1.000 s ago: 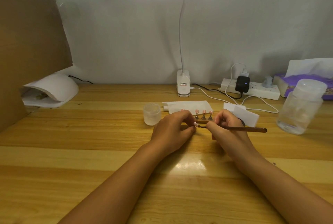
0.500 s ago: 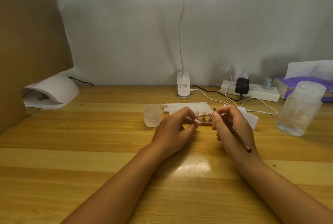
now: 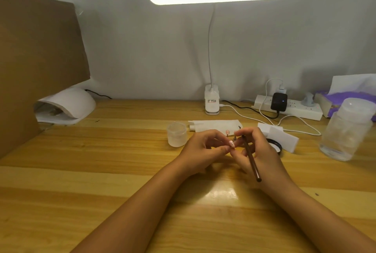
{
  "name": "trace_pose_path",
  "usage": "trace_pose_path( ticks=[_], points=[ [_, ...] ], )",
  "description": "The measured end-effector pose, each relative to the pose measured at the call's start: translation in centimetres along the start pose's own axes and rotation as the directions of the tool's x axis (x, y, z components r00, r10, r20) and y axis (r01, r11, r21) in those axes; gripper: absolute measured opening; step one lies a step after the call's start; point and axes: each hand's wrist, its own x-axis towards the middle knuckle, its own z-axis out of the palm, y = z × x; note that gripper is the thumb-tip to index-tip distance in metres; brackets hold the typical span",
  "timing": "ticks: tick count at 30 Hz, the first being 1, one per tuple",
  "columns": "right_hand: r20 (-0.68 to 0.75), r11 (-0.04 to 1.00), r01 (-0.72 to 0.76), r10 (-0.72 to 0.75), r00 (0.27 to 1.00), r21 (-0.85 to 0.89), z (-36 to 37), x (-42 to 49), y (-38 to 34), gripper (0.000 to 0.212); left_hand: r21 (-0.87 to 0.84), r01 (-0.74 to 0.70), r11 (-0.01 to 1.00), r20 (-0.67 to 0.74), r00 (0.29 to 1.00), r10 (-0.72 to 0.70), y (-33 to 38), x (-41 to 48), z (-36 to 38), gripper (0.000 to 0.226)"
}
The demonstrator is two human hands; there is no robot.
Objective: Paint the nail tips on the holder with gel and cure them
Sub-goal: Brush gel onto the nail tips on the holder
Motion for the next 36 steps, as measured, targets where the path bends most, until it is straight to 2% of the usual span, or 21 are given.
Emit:
trace_pose_path(
  ticks=[7,14,21,26,31,36],
  points=[
    [-0.007,1.0,0.017,-0.017,1.0,-0.009,-0.1,0.0,0.2,0.037,0.004,0.068,0.998,0.01,0.998,-0.068,0.2,0.0,0.1,0.017],
    [-0.006,0.999,0.031,-0.031,0.999,-0.023,0.1,0.2,0.6,0.036,0.092,0.1,0.991,-0.078,0.993,-0.093,-0.1,-0.2,0.8,0.022],
    [-0.032,0.999,0.005,-0.003,0.999,0.047,0.2,0.2,1.0,0.036,0.253,0.059,0.966,-0.295,0.955,0.019,0.2,-0.2,0.8,0.025],
    [-0.035,0.999,-0.013,0.015,0.999,0.05,0.2,0.2,1.0,0.037,0.383,0.202,0.901,-0.437,0.899,-0.015,0.1,-0.2,0.4,0.026],
    [-0.035,0.999,-0.019,0.021,0.999,0.041,0.2,0.2,0.7,0.038,0.498,0.263,0.826,-0.418,0.908,-0.038,0.2,-0.2,0.7,0.033],
    [-0.027,1.0,0.009,-0.008,1.0,0.016,0.2,0.0,0.4,0.038,0.54,0.321,0.778,-0.39,0.915,-0.106,0.0,-0.1,0.7,0.045]
  ],
)
